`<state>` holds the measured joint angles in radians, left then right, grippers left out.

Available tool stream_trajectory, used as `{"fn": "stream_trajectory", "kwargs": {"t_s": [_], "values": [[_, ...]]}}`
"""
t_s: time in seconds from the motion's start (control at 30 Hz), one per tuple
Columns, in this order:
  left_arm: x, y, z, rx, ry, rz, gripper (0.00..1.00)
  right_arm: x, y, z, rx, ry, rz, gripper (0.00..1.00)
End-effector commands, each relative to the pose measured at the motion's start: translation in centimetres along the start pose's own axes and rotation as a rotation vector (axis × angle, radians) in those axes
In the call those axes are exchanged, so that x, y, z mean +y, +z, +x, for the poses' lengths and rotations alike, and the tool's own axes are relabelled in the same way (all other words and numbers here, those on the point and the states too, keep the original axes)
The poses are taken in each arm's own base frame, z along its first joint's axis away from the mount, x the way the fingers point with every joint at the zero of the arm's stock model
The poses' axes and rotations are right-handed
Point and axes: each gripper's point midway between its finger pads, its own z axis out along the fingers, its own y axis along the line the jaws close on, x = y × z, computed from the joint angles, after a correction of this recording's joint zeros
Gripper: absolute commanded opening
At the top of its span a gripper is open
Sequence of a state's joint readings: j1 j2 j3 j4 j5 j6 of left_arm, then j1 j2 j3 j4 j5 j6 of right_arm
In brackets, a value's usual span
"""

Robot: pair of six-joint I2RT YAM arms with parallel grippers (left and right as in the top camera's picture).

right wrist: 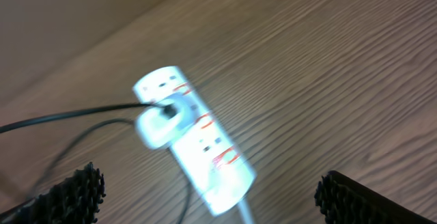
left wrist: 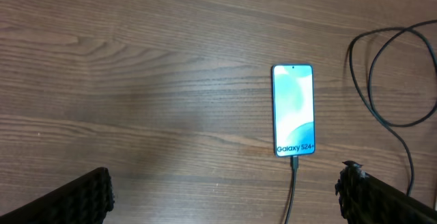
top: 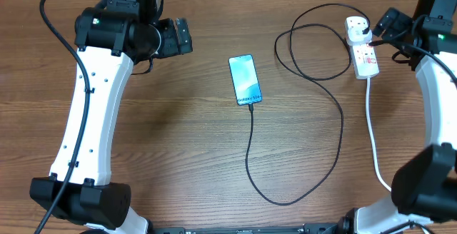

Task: Plug charger to phone and switch on socket
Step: 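Move the right gripper over the white power strip's switches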

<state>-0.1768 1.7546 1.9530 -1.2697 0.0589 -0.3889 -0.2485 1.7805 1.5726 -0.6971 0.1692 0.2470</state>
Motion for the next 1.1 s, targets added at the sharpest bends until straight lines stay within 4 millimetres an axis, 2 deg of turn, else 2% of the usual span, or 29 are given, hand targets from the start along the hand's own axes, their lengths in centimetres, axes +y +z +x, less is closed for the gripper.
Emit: {"fn": "stream_trajectory", "kwargs": {"t_s": [0.0,0.1,0.17,0.3,0.43,0.6,0.87,1.07], "values": [[-0.2,-0.4,0.0,-0.008,0.014,0.000,1.00,-1.8,2.9,0.1,0.003,-0.122,0.105,1.00],[-0.2,-0.4,0.0,-0.006,0.014,-0.001,1.00,-3.5,5.0,-0.3,-0.025,-0.168,0.218,1.00],[-0.2,-0.4,0.1,-0.004,0.014,-0.002,1.00,-3.7,6.5,-0.1,-0.021,-0.193,0.225,1.00],[-0.2,-0.4,0.1,-0.003,0.014,-0.002,1.00,-4.1,9.5,1.4,0.014,-0.217,0.232,1.00],[-0.2,-0.4,0.1,-0.005,0.014,-0.002,1.00,-3.4,11.6,3.4,0.078,-0.263,0.184,1.00],[-0.2,-0.4,-0.1,-0.011,0.014,0.001,1.00,-2.1,12.0,3.9,0.093,-0.258,0.106,1.00],[-0.4,-0.4,0.0,-0.007,0.014,0.008,1.00,-1.7,12.2,2.6,0.038,-0.249,0.094,1.00],[-0.4,-0.4,0.0,-0.006,0.014,0.012,1.00,-1.9,12.5,3.0,0.049,-0.249,0.097,1.00]]}}
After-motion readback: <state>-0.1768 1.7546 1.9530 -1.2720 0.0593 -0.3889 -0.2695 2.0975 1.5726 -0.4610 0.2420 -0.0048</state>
